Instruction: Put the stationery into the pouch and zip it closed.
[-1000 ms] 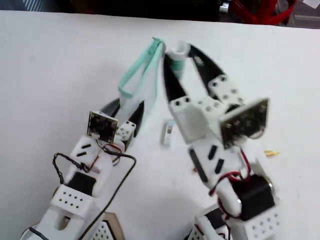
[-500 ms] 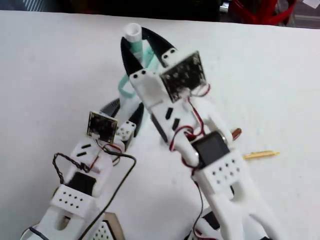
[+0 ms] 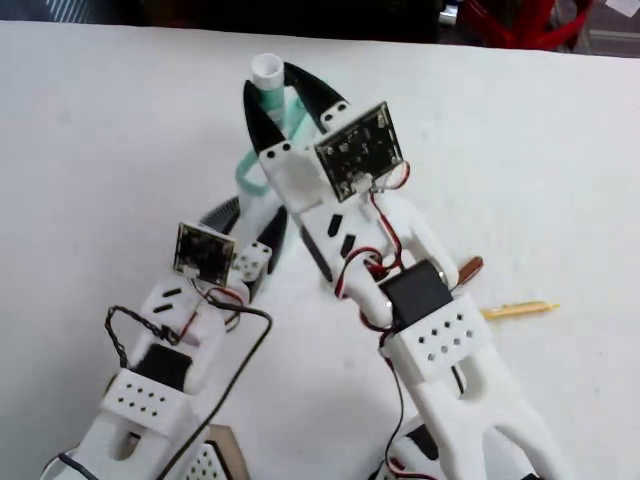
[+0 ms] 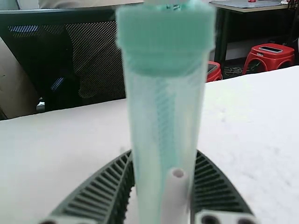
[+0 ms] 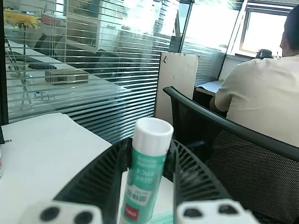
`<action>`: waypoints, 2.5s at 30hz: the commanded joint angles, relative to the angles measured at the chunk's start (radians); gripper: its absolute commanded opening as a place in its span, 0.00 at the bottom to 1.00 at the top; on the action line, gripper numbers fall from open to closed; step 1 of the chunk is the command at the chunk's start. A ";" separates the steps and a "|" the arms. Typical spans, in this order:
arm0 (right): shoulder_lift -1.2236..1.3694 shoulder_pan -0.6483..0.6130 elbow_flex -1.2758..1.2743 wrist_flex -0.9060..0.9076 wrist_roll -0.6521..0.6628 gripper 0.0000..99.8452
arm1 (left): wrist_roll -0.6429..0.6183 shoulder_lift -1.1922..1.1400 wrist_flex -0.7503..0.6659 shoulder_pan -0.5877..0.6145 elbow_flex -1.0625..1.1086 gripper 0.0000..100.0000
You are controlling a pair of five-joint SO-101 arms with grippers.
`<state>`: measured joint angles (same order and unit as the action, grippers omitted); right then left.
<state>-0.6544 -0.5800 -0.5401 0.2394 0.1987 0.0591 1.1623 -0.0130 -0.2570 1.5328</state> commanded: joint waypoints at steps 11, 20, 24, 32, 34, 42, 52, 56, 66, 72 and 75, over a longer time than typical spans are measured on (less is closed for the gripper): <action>-0.048 0.077 -0.075 0.002 0.014 0.02 | 0.003 0.008 -0.015 -0.002 -0.003 0.18; -0.116 0.070 -0.127 -0.005 0.014 0.02 | 0.008 0.008 -0.014 -0.008 -0.003 0.18; -0.097 0.070 -0.120 -0.005 0.014 0.02 | 0.008 0.008 -0.012 -0.008 -0.003 0.18; -0.091 0.070 -0.121 0.002 0.014 0.07 | 0.008 0.008 -0.014 -0.004 -0.003 0.18; -0.091 0.070 -0.121 0.002 0.014 0.14 | 0.008 0.008 -0.014 -0.004 -0.003 0.18; -0.093 0.070 -0.121 0.002 0.014 0.14 | 0.008 0.008 -0.014 -0.004 -0.003 0.18; -0.099 0.091 -0.123 0.022 0.014 0.14 | 0.008 0.008 -0.014 -0.004 -0.003 0.18; -0.099 0.140 -0.121 0.087 0.014 0.14 | 0.008 0.008 -0.014 -0.004 -0.003 0.18; -0.099 0.383 -0.089 0.352 0.014 0.14 | 0.008 0.008 -0.014 -0.004 -0.003 0.18; -0.099 0.522 -0.031 0.730 0.011 0.14 | 0.008 0.008 -0.014 -0.004 -0.003 0.18; -0.099 0.575 -0.032 0.920 0.017 0.14 | 0.008 0.008 -0.012 -0.004 -0.003 0.18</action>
<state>-0.7403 -0.0614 -0.6168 0.9897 0.2002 0.0591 1.1623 -0.0130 -0.2585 1.5328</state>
